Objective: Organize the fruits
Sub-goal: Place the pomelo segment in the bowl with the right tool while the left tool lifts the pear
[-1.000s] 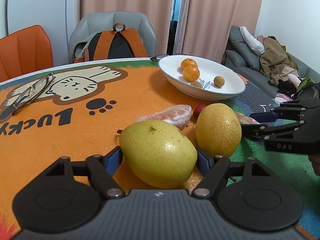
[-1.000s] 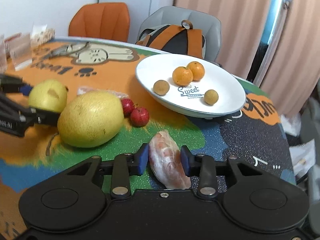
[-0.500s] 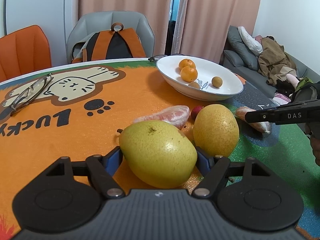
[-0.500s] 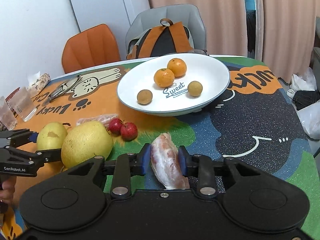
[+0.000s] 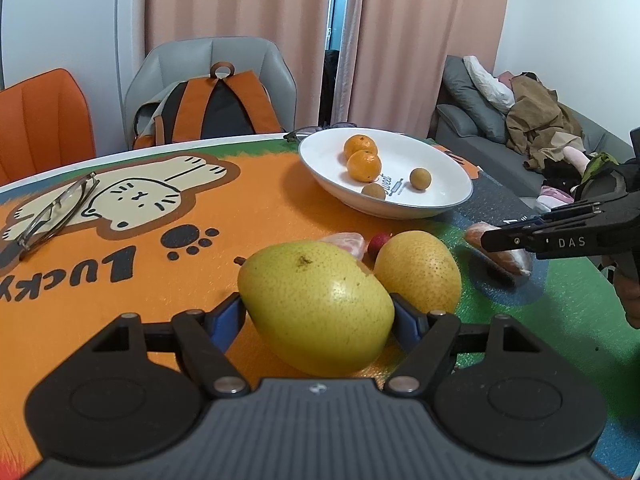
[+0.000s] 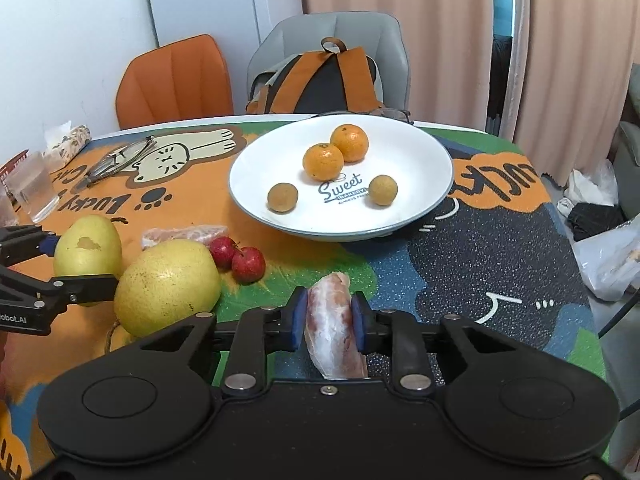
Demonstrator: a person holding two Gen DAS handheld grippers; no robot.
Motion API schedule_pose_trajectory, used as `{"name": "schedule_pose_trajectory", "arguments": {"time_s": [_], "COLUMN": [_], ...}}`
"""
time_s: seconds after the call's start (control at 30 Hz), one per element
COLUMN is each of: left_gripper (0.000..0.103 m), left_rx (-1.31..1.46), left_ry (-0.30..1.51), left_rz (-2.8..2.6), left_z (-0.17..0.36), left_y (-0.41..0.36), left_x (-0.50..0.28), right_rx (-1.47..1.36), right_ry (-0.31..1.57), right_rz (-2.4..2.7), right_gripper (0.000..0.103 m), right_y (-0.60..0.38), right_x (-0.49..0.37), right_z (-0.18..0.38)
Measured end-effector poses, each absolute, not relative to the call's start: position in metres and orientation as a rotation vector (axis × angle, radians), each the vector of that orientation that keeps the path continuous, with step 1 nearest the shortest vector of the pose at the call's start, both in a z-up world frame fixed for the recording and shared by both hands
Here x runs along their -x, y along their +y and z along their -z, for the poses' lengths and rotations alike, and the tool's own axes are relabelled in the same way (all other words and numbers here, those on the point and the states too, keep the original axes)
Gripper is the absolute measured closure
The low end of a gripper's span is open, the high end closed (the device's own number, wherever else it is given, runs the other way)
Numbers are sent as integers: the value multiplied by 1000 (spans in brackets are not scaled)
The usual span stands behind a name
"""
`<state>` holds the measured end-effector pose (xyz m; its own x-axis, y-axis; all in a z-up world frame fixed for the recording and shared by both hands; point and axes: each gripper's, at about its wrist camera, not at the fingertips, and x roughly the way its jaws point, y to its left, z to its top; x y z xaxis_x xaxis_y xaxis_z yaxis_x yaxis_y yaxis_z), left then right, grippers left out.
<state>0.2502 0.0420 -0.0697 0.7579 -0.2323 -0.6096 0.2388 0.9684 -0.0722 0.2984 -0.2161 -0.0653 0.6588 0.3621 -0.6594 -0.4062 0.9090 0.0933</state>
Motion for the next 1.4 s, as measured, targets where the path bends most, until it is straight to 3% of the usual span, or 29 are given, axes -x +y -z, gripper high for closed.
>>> {"name": "schedule_pose_trajectory", "arguments": {"time_s": [0.63,1.4], "left_gripper": [28,28], "left_rx": [-22,-6], "left_ry": [619,582], "left_rz": [305,333], "left_z": [43,33], "left_y": [34,2], "left_x": [-264,-360], "right_rx": [45,139], "right_ry": [623,679], "right_rz": [-498,-418], "right_gripper": [79,80], "right_y": [-201,-173], "right_x": [-318,-392], "right_z": [21,62]}}
